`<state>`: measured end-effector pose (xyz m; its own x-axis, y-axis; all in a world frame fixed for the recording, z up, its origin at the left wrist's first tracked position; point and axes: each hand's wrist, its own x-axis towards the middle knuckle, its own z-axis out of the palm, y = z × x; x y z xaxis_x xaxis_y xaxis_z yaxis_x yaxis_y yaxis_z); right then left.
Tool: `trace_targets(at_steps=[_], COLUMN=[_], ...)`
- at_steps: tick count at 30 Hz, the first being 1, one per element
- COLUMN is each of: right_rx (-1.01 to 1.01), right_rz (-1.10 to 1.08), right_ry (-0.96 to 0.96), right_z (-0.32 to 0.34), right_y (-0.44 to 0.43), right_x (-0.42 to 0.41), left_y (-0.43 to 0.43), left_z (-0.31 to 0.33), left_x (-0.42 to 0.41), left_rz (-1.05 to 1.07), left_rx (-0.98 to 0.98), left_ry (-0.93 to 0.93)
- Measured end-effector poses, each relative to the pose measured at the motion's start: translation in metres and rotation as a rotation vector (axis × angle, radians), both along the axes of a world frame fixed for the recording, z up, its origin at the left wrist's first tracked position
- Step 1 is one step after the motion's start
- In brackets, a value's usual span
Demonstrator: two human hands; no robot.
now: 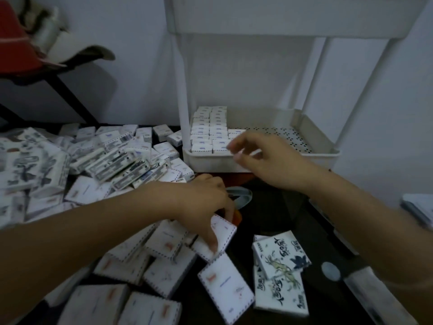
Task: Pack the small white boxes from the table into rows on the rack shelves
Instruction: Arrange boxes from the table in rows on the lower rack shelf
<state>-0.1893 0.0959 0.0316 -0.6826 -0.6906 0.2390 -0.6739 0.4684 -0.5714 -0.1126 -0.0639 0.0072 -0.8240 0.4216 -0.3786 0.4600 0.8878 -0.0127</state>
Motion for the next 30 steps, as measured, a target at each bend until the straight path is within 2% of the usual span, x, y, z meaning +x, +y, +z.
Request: trace_targets(at_steps=[3,7,11,16,18,22,27,30], right_rx=[0.056,0.366,0.62,0.793,0.771,0.615,0.216,0.005], right_rz=[0.085,0.15,0.228,0.29,0.297,0.191,0.047,-0.023], right_ry=[-0.026,0.07,0.219,0.238,0.203,0.03,-0.279,-0.361], right_z=[0.002,-0.003,-0.021,-0.036,-0.036,-0.035,-0.032,-0.029], right_y=[0.02,0.03,0.025,0.016,0.013,0.01,0.015,0.023], right_x=[0.043,0.078,0.096,0.099,0.097,0.091,0.071,0.052], left_y=[-0.008,-0.01,-0.012,-0.012,-0.013,-0.017,-0.024,-0.025], left_z=[-0.002,0.003,0.006,0.005,0.006,0.009,0.013,0.016], left_x=[-0.002,-0.001,0.0,-0.001,-0.002,-0.006,-0.013,-0.02], left_rz=[0.109,0.291,0.43,0.595,0.638,0.697,0.722,0.779], left_rx=[0.252,0.561,0.722,0.942,1.06,1.164,1.242,1.305], left_ry=[0.127,0.212,0.287,0.275,0.202,0.082,0.018,-0.027])
